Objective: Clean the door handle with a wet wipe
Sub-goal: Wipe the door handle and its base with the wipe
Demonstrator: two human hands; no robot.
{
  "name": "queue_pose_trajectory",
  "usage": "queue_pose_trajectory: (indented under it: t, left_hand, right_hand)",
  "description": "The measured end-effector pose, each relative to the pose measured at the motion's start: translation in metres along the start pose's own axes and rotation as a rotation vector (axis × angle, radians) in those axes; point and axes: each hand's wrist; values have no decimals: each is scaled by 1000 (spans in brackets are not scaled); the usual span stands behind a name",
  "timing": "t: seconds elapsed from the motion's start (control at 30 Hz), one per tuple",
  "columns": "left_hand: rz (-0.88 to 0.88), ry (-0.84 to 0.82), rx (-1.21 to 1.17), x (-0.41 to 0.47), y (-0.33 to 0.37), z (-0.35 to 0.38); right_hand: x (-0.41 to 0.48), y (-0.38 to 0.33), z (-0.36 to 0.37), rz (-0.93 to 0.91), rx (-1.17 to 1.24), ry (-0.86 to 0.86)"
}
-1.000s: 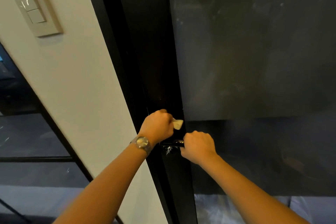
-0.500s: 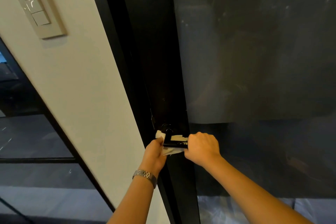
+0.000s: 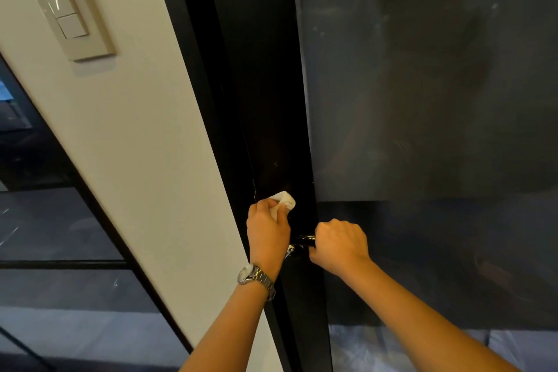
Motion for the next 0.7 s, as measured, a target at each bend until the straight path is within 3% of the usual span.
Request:
queue_pose_trajectory:
  t: [0.13, 0.27, 0.4, 0.47, 0.6, 0.7]
  left_hand:
    - [-92, -10, 34, 3, 1, -4]
    - [227, 59, 31, 15, 39, -19]
    - [457, 246, -52, 35, 72, -47]
    - [429, 243, -75, 34, 63, -49]
    - [293, 25, 84, 16, 19, -22]
    - [317, 31, 64, 21, 28, -32]
  right_hand:
    - [-1, 1, 1, 1, 16, -10]
    - [0, 2, 1, -6, 18, 3]
    - [1, 6, 4, -35, 58, 6]
    - [2, 6, 4, -39, 49, 17]
    - [1, 6, 4, -38, 38, 27]
    - [2, 6, 5, -35, 35, 28]
Point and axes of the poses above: each hand's wrist, its own x-axis towards the middle knuckle, its own z-axis out of the palm, y = z × x, and after that the axes turned 7 degrees about -y, right-handed
